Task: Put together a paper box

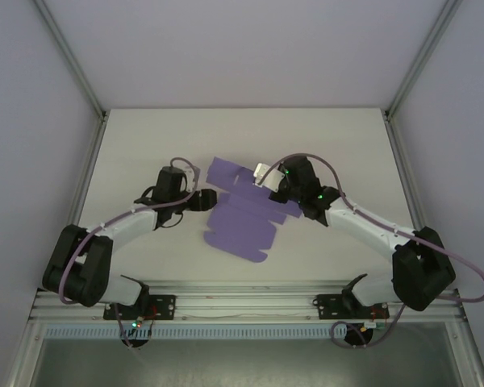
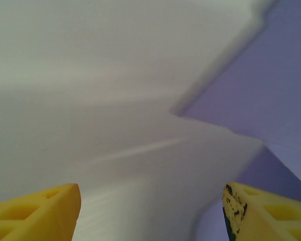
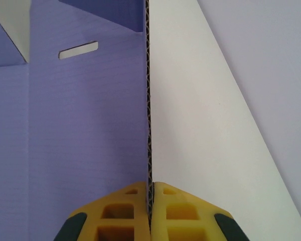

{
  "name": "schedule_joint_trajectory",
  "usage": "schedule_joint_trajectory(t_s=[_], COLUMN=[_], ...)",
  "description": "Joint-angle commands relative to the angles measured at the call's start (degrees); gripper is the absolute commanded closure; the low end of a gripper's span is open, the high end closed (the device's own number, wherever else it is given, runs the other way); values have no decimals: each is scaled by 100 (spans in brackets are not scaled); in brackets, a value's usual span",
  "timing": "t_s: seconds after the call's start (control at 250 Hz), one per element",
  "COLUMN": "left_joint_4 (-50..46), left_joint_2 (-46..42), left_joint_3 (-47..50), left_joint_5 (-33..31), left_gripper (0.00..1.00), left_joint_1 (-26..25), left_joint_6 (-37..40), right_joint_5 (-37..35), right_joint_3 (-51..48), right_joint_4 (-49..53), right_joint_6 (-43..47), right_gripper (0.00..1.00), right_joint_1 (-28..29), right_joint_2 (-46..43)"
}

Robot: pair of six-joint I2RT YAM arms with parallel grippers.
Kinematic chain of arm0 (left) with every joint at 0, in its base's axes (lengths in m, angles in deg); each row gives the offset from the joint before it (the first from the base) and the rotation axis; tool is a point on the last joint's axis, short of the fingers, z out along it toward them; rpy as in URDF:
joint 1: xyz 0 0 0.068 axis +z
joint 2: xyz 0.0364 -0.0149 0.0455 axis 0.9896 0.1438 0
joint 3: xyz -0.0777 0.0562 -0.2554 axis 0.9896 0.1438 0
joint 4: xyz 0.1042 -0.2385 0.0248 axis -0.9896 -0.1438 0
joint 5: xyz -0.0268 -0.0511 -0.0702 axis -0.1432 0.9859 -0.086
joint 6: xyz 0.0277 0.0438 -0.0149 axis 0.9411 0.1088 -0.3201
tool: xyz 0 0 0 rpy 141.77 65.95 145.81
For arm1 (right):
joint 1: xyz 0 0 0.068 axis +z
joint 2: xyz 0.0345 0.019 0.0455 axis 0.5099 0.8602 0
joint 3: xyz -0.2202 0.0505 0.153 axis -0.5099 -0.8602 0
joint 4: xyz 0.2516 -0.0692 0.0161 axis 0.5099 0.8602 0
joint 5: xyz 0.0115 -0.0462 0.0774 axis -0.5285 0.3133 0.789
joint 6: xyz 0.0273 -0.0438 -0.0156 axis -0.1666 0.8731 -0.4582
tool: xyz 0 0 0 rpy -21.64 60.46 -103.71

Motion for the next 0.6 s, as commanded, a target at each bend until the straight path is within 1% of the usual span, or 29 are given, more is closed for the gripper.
schedule_joint_trajectory(t_s=[0.0, 0.06, 0.196, 0.308, 0.408, 0.456, 0.552, 0.596], left_joint_4=[924, 1292, 1385, 1544, 1669, 1699, 1892, 2015], left_joint_2=[-123, -111, 11, 178, 330, 396, 455, 465], left_joint_3=[241, 342, 323, 244, 124, 68, 67, 101], left_joint_5=[674, 988, 921, 1194, 1336, 1386, 1526, 1587], left_gripper=[26, 26, 28, 36, 49, 50, 59, 61], left_joint_1=[-100, -119, -227, -242, -305, -341, -373, -367], left_joint_6=[-43, -146, -97, -97, -116, -90, -132, -193], right_joint_5=[240, 359, 555, 736, 924, 1008, 1051, 1045], right_joint_3=[-14, -29, -117, -121, -132, -131, -93, -77], right_joint_4=[-274, -296, -479, -519, -623, -643, -667, -686], right_joint_6=[-281, -343, -525, -604, -688, -696, -741, -753], right_gripper=[100, 100, 100, 100, 100, 100, 100, 100], right_joint_1=[7, 5, 4, 9, 11, 5, 7, 3], right_joint_2=[-141, -143, -151, -142, -150, -142, -125, -125])
